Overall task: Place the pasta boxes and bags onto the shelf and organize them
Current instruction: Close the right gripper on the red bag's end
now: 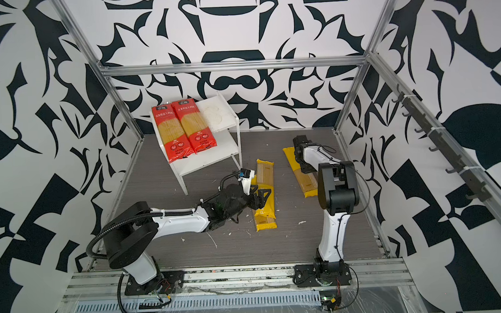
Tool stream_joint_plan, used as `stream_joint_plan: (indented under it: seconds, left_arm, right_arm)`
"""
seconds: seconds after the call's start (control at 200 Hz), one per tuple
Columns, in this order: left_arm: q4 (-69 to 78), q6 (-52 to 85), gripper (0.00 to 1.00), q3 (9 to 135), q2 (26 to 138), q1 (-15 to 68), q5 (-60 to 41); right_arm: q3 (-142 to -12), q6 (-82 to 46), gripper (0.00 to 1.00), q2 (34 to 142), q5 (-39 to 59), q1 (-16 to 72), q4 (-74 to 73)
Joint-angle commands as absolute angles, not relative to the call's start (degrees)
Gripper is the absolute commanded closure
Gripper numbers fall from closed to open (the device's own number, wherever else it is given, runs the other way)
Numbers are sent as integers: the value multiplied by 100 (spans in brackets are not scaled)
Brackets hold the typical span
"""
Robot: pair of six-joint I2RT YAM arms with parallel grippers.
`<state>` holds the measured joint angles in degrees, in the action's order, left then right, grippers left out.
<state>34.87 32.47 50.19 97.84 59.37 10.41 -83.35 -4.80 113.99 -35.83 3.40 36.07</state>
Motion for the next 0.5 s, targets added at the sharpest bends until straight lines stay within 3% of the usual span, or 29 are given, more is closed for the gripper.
stream_joint_plan:
  seconds: [0.0,0.35,0.435,0.495]
  left_arm:
    - [3629,3338,25,4980,9632,5959,1033]
    - [3678,3386,25,5010,9711,5959,993]
    - [3686,3400,25,5044,9761,5959,951]
    - [3700,3425,25,5063,9806,5959,898]
  right_arm:
    - [-8455,-623,100,10726,-3637,335,3560]
    - [-8576,-841,100,10115,-2543,397,3958]
    - [-8574,-754,72,10386,-2548,387,3990]
    - [-8662,-731,60,10613,-2600,398,4073]
